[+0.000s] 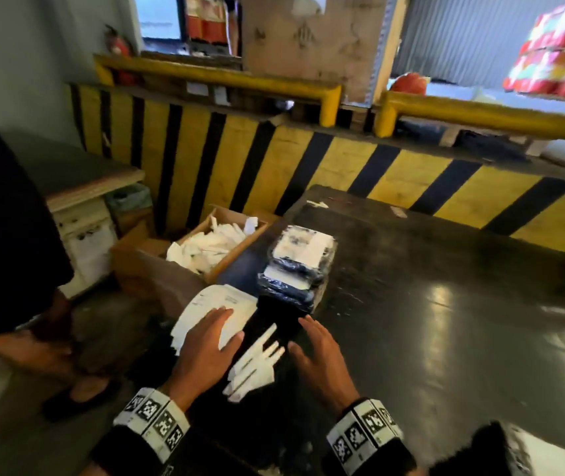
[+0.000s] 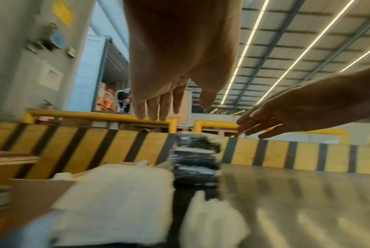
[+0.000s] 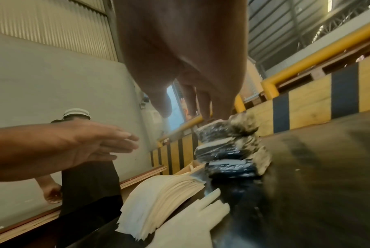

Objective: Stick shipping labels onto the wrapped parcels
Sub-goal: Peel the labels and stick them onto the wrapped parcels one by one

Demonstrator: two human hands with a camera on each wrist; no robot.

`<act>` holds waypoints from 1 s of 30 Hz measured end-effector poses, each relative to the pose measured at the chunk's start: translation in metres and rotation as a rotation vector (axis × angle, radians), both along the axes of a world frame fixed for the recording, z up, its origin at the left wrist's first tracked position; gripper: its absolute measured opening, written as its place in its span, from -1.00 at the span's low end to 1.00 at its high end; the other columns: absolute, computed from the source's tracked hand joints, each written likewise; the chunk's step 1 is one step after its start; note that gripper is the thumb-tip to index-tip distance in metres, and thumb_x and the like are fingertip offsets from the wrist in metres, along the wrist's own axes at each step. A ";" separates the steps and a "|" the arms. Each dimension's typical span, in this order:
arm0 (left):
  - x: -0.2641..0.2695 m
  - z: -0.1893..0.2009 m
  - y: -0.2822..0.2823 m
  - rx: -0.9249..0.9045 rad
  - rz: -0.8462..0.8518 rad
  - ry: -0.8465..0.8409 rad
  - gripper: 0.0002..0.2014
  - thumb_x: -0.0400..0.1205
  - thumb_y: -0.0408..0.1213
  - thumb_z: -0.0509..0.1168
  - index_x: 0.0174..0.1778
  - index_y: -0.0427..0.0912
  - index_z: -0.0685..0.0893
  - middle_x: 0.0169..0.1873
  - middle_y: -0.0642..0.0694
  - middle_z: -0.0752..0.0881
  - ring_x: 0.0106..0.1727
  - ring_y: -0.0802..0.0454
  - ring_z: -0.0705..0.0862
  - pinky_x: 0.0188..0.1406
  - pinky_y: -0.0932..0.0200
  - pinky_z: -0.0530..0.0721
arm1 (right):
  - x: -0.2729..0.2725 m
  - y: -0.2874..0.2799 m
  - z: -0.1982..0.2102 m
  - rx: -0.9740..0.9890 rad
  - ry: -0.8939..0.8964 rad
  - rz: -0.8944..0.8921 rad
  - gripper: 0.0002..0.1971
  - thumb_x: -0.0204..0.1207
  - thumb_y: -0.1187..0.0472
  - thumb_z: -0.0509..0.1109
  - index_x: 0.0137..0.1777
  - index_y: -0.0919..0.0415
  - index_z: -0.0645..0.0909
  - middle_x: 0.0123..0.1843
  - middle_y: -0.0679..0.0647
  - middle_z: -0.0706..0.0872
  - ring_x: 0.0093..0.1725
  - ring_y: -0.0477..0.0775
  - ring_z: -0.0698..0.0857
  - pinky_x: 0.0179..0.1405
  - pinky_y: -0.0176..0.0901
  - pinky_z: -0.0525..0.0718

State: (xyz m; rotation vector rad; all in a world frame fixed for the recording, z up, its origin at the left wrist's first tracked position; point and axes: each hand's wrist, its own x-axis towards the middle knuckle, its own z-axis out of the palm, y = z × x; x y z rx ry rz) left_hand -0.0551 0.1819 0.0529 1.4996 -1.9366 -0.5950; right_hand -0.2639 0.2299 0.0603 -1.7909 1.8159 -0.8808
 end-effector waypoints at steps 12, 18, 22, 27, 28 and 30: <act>0.081 -0.040 -0.135 0.182 0.096 -0.210 -0.54 0.50 0.04 0.37 0.20 -0.20 0.69 0.07 -0.16 0.70 0.20 -0.17 0.60 0.17 0.08 0.47 | 0.104 -0.121 -0.035 0.176 0.060 0.142 -0.51 0.61 0.05 0.28 0.52 0.10 0.37 0.63 0.04 0.28 0.60 0.01 0.26 0.49 -0.35 0.13; 0.078 -0.053 -0.156 0.306 0.134 0.130 -0.78 0.32 -0.28 0.60 -0.31 -0.17 0.66 -0.45 -0.04 0.65 -0.36 0.02 0.62 -0.43 0.31 0.49 | 0.115 -0.126 -0.052 0.268 0.143 0.167 -0.56 0.60 0.02 0.27 0.46 0.11 0.46 0.60 0.02 0.33 0.57 0.04 0.26 0.51 -0.23 0.24; 0.079 -0.068 -0.164 0.474 0.127 0.309 -0.74 0.39 -0.37 0.56 -0.35 -0.24 0.55 -0.46 -0.13 0.58 -0.40 0.01 0.52 -0.42 0.25 0.49 | 0.116 -0.123 -0.055 0.261 0.130 0.149 -0.55 0.60 0.03 0.27 0.47 0.11 0.46 0.63 0.00 0.29 0.59 0.01 0.23 0.55 -0.20 0.21; 0.089 -0.070 -0.174 0.541 0.038 0.351 -0.83 0.47 -0.45 0.47 -0.26 -0.40 0.59 -0.39 -0.27 0.62 -0.39 0.00 0.55 -0.42 0.30 0.52 | 0.117 -0.118 -0.058 0.270 0.177 0.138 -0.48 0.61 0.00 0.23 0.55 0.10 0.34 0.67 -0.01 0.18 0.63 -0.04 0.19 0.56 -0.23 0.16; 0.091 -0.068 -0.176 0.528 0.044 0.357 -0.83 0.47 -0.46 0.47 -0.23 -0.43 0.60 -0.37 -0.28 0.64 -0.38 0.00 0.56 -0.41 0.30 0.53 | 0.117 -0.118 -0.060 0.267 0.176 0.129 -0.48 0.60 0.00 0.23 0.54 0.11 0.36 0.66 -0.01 0.19 0.62 -0.05 0.20 0.55 -0.24 0.17; 0.094 -0.062 -0.176 0.491 0.078 0.386 -0.84 0.45 -0.50 0.47 -0.21 -0.47 0.61 -0.39 -0.22 0.64 -0.37 0.01 0.58 -0.45 0.37 0.53 | 0.118 -0.117 -0.060 0.255 0.163 0.112 -0.50 0.60 0.01 0.23 0.52 0.12 0.38 0.65 -0.02 0.23 0.61 -0.06 0.23 0.53 -0.27 0.19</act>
